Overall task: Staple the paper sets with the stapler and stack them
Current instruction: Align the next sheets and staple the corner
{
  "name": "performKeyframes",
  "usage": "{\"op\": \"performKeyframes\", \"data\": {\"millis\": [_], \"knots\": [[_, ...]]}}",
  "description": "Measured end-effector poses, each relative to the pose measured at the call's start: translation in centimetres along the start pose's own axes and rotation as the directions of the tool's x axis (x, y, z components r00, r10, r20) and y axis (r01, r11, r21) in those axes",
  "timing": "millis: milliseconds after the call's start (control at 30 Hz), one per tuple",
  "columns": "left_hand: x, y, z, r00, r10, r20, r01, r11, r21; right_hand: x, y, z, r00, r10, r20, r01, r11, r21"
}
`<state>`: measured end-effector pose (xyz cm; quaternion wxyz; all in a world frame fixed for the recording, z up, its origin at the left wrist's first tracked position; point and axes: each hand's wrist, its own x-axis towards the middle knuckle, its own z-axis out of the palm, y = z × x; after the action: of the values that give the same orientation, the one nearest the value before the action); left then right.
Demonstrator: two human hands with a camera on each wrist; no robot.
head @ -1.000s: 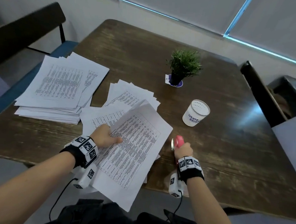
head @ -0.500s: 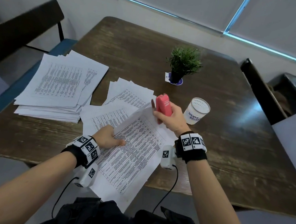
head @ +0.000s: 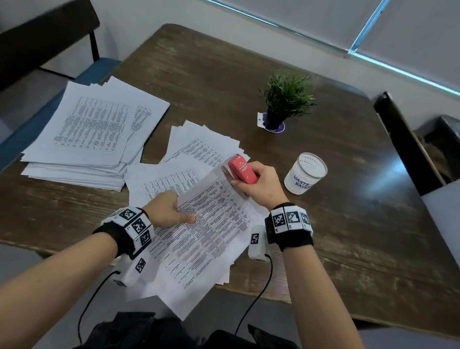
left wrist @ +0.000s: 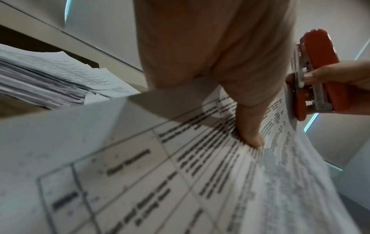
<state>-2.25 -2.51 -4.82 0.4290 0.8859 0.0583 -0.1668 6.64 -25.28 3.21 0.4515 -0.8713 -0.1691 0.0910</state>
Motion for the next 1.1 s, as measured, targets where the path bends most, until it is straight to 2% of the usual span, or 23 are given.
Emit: {"op": "performKeyframes", "data": {"millis": [67, 133, 267, 300, 367, 433, 500, 567, 633, 700, 833, 933, 1100], "knots": [[-0.2, 1.5, -0.1, 0.997, 0.033, -0.071, -0.034, 0.999, -0.010, 0.2, -0.2, -0.2, 1.000, -0.026, -0.017, 0.026, 1.000, -0.015], [-0.4, 3.3, -0.2, 0.977, 0.100, -0.189, -0.119, 0.988, -0.094, 0.3, -0.4, -0.3, 0.999, -0.050, -0.013, 0.050, 0.998, -0.027], [-0.2, 7.1, -0.2, 0.876, 0.196, -0.440, -0.296, 0.940, -0.171, 0.2, -1.0, 0.0, 0.996, -0.089, -0.028, 0.089, 0.996, 0.012], [-0.1, 7.6, -0.2, 0.855, 0.190, -0.482, -0.306, 0.936, -0.175, 0.3, -1.0, 0.1, 0.995, -0.088, -0.040, 0.089, 0.995, 0.034], [0.0, 8.0, -0.2, 0.836, 0.130, -0.533, -0.252, 0.954, -0.163, 0.3, -1.2, 0.1, 0.996, -0.079, -0.047, 0.083, 0.993, 0.080], [-0.2, 8.3, -0.5, 0.828, 0.064, -0.557, -0.193, 0.965, -0.176, 0.1, -1.6, 0.1, 0.996, -0.049, -0.069, 0.060, 0.984, 0.167], [-0.3, 8.5, -0.8, 0.826, 0.012, -0.563, -0.152, 0.967, -0.202, 0.0, -2.2, 0.0, 0.981, 0.050, -0.187, 0.012, 0.948, 0.317], [-0.7, 8.9, -1.1, 0.821, -0.013, -0.570, -0.119, 0.974, -0.194, 0.1, -3.0, -0.4, 0.930, 0.222, -0.294, -0.039, 0.852, 0.521], [-0.9, 8.9, -1.2, 0.818, -0.011, -0.576, -0.118, 0.975, -0.186, 0.1, -3.6, -1.0, 0.903, 0.302, -0.306, -0.043, 0.772, 0.634], [-1.1, 9.0, -1.2, 0.825, -0.012, -0.565, -0.116, 0.975, -0.190, 0.0, -4.0, -1.5, 0.930, 0.237, -0.282, -0.022, 0.800, 0.600], [-1.3, 9.2, -0.9, 0.849, 0.009, -0.528, -0.120, 0.977, -0.177, -0.1, -4.5, -1.1, 0.980, 0.083, -0.179, -0.002, 0.911, 0.412], [-2.0, 9.6, -0.8, 0.859, 0.054, -0.509, -0.134, 0.983, -0.122, 0.2, -4.7, -0.8, 0.980, 0.084, -0.182, -0.018, 0.942, 0.335], [-2.8, 9.7, -1.0, 0.873, 0.093, -0.479, -0.148, 0.986, -0.078, -0.4, -5.0, -0.8, 0.980, 0.138, -0.146, -0.071, 0.917, 0.392]]}}
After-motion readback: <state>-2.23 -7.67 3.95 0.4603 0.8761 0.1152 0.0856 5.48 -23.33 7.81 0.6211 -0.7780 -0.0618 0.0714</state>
